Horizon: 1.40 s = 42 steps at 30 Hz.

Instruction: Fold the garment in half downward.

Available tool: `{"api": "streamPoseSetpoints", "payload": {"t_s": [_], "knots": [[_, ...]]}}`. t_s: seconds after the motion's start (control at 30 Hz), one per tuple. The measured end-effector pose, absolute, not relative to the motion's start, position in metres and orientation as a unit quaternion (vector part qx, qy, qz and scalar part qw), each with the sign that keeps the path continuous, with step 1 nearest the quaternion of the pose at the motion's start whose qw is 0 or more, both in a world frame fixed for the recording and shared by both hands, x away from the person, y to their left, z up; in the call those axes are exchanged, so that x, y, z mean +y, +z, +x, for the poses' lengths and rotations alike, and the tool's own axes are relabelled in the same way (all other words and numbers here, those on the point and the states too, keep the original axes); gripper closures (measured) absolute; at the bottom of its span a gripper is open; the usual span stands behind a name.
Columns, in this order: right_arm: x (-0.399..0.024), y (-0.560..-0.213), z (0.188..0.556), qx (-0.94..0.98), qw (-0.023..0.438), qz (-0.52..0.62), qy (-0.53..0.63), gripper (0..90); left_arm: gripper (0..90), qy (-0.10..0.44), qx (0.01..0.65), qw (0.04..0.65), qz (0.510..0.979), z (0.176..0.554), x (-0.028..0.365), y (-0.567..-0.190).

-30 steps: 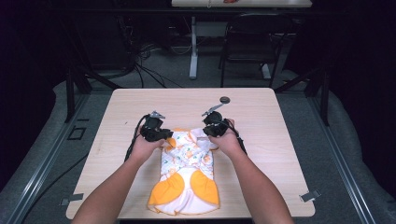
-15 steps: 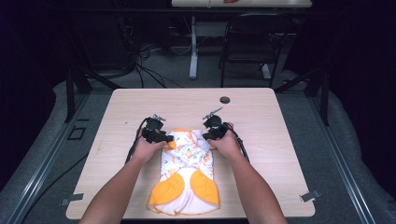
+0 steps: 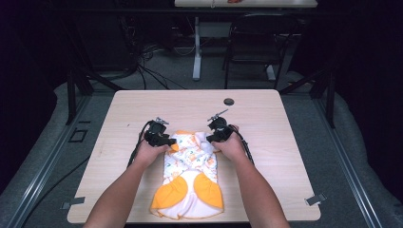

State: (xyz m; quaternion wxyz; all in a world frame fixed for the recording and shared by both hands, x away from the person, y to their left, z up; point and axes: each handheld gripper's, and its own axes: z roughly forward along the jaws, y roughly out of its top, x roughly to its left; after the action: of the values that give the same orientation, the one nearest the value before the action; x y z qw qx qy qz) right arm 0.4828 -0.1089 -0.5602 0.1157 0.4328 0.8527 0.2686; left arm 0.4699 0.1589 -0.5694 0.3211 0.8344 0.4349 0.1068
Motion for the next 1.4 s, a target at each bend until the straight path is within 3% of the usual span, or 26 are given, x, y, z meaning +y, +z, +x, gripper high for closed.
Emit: {"api": "streamPoseSetpoints", "payload": {"t_s": [0.23,0.47,1.4], "knots": [[-0.113,-0.562,0.483,0.844,0.066,0.443,0.294,76.9,75.9,0.102,0.436,0.322,0.834,0.469,0.161,-0.569],[-0.109,-0.561,0.481,0.854,0.074,0.427,0.287,85.9,83.0,0.096,0.44,0.322,0.833,0.468,0.159,-0.569],[-0.12,-0.512,0.461,0.847,0.138,0.382,0.344,87.6,84.6,0.12,0.414,0.37,0.823,0.461,0.163,-0.518]]}}
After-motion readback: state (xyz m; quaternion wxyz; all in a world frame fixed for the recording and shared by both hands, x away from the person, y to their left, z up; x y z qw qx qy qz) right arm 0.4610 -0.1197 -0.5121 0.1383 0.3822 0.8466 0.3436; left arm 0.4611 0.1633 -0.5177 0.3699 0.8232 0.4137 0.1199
